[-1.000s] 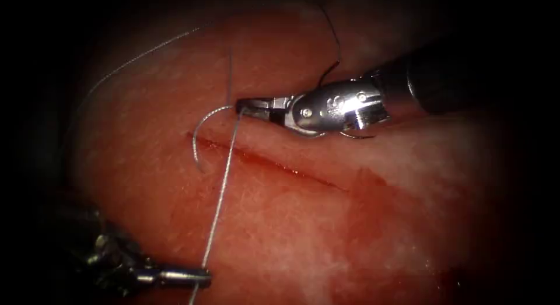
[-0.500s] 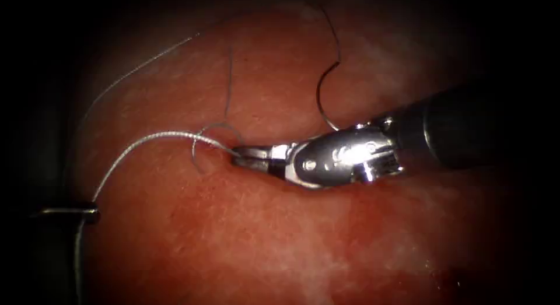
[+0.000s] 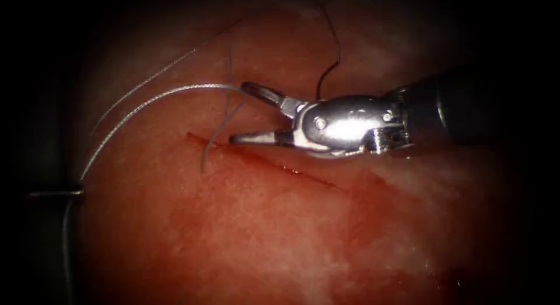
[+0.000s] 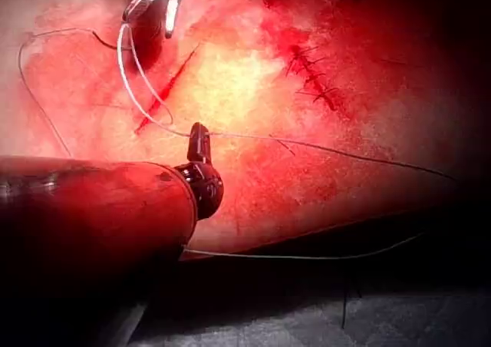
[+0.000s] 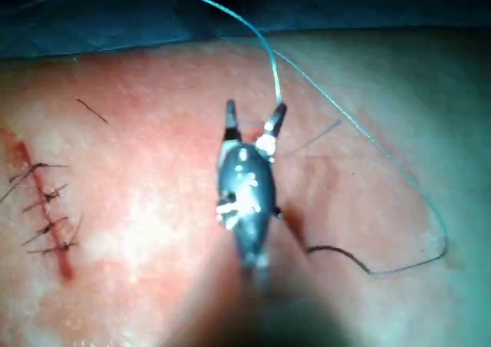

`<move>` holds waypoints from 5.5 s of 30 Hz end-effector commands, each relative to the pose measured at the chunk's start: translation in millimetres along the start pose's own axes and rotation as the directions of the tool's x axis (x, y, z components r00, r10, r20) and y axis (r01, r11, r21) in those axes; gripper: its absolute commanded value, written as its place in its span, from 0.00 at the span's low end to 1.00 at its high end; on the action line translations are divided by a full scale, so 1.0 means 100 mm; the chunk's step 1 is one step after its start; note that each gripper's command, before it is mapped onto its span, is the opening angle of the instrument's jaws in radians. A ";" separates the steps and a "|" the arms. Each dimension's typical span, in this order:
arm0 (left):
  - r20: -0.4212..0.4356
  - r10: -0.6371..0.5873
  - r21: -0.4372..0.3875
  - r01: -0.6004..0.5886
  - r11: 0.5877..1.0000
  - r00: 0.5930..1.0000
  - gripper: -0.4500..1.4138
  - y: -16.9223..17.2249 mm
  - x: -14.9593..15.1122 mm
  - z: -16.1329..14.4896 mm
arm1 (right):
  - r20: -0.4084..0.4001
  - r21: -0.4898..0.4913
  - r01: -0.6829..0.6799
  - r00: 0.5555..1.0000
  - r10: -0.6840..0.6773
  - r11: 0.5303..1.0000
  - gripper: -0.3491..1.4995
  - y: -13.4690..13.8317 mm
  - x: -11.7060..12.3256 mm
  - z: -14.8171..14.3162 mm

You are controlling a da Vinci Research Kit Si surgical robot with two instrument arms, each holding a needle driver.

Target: Wound Closure

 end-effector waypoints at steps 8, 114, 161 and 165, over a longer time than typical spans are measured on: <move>0.007 0.004 -0.006 -0.004 1.000 1.000 0.00 0.011 -0.001 -0.005 | -0.121 -0.022 -0.053 0.991 0.050 0.998 0.00 0.039 -0.009 -0.011; -0.372 -0.122 -0.175 0.060 0.983 0.920 0.00 -0.106 -0.055 0.152 | -0.006 -0.026 0.045 0.999 -0.045 0.999 0.90 -0.056 -0.077 0.134; -0.455 -0.272 -0.273 0.158 0.949 0.848 0.00 0.040 -0.152 0.187 | -0.351 0.055 -0.141 0.924 0.151 0.989 0.67 -0.038 -0.062 0.096; -0.450 -0.288 -0.276 0.175 0.945 0.845 0.00 0.058 -0.156 0.184 | -0.356 0.046 -0.178 0.916 0.183 0.983 0.66 -0.035 -0.064 0.091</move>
